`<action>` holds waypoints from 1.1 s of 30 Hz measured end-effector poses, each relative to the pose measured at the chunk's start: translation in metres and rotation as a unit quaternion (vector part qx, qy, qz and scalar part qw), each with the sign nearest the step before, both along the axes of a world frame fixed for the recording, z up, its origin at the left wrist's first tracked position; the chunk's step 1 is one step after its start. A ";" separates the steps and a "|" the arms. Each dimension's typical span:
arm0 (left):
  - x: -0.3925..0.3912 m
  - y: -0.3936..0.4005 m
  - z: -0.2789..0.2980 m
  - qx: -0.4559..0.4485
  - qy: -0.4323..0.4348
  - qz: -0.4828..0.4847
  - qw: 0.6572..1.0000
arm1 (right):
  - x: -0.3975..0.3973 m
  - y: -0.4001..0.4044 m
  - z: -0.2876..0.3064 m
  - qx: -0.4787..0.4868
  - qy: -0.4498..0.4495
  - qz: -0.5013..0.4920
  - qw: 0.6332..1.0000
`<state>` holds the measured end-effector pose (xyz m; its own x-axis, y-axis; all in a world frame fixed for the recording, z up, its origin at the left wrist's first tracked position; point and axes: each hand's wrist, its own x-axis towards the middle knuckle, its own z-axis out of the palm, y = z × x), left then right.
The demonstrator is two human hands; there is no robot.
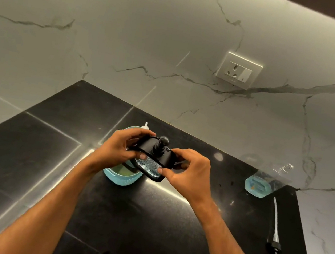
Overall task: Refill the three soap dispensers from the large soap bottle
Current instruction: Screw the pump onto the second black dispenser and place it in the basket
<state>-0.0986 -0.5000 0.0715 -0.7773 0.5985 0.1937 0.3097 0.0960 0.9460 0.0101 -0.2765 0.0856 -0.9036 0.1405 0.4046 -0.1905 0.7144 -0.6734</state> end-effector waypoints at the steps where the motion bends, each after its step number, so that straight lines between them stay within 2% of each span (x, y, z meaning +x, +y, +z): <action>1: -0.002 -0.007 0.002 0.001 0.001 0.008 1.000 | -0.003 -0.006 0.001 0.000 0.005 0.005 1.000; 8: -0.013 -0.049 0.004 -0.009 0.015 0.047 0.999 | -0.029 -0.048 -0.003 0.004 0.018 0.024 1.000; 20: -0.027 -0.065 -0.034 -0.042 -0.024 0.094 0.994 | -0.053 -0.078 -0.042 0.039 -0.033 0.007 0.999; 33: -0.024 -0.056 -0.078 -0.144 0.110 0.151 0.972 | -0.054 -0.083 -0.078 0.086 -0.135 -0.020 0.987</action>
